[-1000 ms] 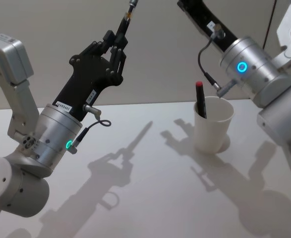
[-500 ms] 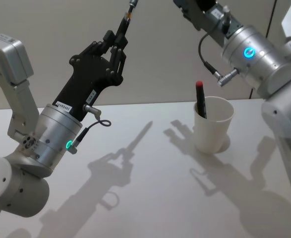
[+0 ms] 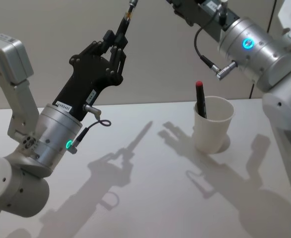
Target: Place the pen into the pen holder.
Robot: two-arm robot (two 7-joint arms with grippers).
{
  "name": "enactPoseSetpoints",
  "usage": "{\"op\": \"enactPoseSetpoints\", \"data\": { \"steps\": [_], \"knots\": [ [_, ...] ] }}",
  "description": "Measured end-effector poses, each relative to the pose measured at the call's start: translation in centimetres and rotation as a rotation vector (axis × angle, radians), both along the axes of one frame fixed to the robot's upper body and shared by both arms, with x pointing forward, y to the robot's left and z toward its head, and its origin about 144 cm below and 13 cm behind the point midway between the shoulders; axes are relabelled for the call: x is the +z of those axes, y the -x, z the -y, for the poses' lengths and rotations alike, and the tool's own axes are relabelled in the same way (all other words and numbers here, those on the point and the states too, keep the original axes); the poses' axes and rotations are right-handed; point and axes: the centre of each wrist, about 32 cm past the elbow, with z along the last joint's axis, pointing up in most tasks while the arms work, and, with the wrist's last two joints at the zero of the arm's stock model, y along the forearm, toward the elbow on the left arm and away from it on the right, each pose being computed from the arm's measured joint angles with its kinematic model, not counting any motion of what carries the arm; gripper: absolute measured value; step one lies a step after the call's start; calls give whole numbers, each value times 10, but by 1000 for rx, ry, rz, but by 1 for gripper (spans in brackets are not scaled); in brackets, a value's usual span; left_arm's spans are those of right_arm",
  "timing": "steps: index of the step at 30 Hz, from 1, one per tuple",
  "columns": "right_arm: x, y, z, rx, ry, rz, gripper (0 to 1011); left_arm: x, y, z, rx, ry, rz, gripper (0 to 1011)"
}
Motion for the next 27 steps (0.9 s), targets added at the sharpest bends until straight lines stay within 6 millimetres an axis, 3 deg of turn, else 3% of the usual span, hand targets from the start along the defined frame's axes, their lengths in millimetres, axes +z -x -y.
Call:
{"op": "enactPoseSetpoints", "data": {
  "steps": [27],
  "knots": [
    [5, -17, -13, 51, 183, 82, 1002, 0, 0, 0, 0, 0, 0, 195]
  ]
}}
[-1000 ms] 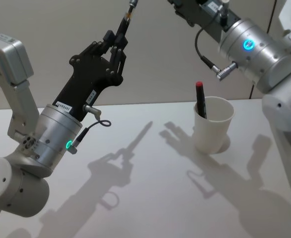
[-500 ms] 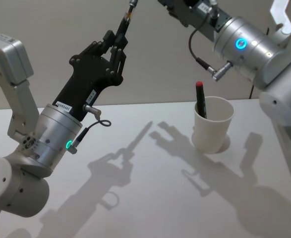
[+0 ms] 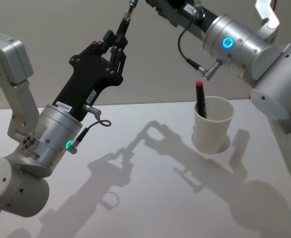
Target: Place the pen into the pen holder.
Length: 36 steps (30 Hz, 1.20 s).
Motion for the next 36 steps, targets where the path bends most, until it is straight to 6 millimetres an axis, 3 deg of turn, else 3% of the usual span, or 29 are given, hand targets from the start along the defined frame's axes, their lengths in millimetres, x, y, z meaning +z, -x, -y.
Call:
{"op": "enactPoseSetpoints", "data": {
  "steps": [27, 36],
  "knots": [
    [-1, -4, -13, 43, 0, 5, 1001, 0, 0, 0, 0, 0, 0, 195],
    [-1, -4, -14, 45, -6, 6, 788, 0, 0, 0, 0, 0, 0, 195]
  ]
}}
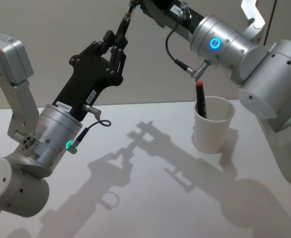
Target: Place the pen into the pen holder.
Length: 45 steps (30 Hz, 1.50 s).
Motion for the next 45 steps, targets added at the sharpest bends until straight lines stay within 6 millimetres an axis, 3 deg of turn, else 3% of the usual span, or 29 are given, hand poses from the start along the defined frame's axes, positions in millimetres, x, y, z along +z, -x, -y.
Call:
{"op": "enactPoseSetpoints", "data": {
  "steps": [18, 21, 38, 45],
  "knots": [
    [0, 0, -1, 2, -3, 0, 203, 0, 0, 0, 0, 0, 0, 195],
    [0, 0, -1, 1, -4, 0, 149, 0, 0, 0, 0, 0, 1, 195],
    [0, 0, -1, 3, -4, 0, 138, 0, 0, 0, 0, 0, 1, 200],
    [0, 0, -1, 4, -4, 1, 137, 0, 0, 0, 0, 0, -1, 396]
  ]
}}
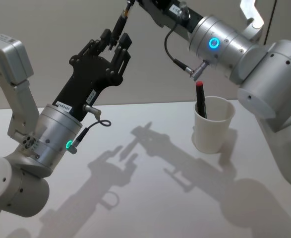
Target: Place the pen into the pen holder.
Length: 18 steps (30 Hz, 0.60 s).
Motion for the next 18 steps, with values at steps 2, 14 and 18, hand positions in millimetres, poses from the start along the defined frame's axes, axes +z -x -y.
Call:
{"op": "enactPoseSetpoints", "data": {
  "steps": [2, 14, 18],
  "knots": [
    [0, 0, 0, 0, 0, 0, 137, 0, 0, 0, 0, 0, 0, 455],
    [4, 0, 4, -20, 20, 27, 137, 0, 0, 0, 0, 0, 1, 844],
    [9, 1, 11, -49, 45, 58, 137, 0, 0, 0, 0, 0, 1, 945]
  ]
}}
